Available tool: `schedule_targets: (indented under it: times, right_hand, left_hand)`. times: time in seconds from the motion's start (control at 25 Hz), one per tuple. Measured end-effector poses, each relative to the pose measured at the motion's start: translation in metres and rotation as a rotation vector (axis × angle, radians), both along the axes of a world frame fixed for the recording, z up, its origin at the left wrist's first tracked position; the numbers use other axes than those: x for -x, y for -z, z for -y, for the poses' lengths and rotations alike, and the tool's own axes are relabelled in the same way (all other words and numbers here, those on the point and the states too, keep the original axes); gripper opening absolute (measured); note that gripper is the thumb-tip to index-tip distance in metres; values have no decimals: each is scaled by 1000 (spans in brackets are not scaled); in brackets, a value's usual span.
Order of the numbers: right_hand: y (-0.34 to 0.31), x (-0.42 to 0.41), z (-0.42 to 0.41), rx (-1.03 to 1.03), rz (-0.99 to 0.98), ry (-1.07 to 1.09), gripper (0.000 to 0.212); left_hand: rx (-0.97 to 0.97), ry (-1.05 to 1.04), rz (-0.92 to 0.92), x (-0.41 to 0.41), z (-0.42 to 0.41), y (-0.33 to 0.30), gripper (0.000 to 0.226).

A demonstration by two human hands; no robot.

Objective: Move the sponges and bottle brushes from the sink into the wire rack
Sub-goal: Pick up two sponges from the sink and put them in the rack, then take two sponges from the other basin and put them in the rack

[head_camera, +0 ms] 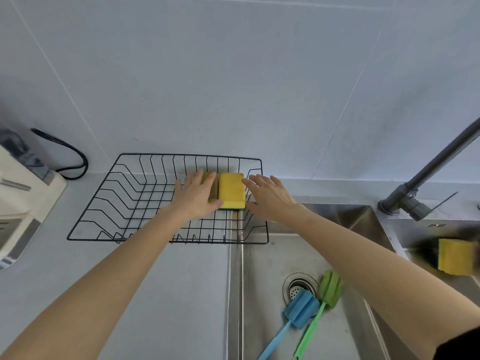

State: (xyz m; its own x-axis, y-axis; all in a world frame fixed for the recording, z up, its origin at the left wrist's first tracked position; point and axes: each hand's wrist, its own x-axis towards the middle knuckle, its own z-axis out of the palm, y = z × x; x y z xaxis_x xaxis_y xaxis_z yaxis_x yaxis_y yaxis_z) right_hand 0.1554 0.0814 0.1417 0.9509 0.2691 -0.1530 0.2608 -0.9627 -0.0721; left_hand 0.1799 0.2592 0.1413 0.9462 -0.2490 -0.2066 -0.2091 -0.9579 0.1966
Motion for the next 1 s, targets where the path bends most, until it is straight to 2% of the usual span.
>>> schedule_targets:
  times: [0.4, 1.0]
  right_hand:
    - [-36, 76, 56, -79, 79, 96, 63]
    - [-26, 181, 243, -81, 37, 317, 65]
  left_hand:
    - [-63, 153, 153, 63, 58, -50, 76]
    - [-45, 331, 24, 146, 240, -42, 75]
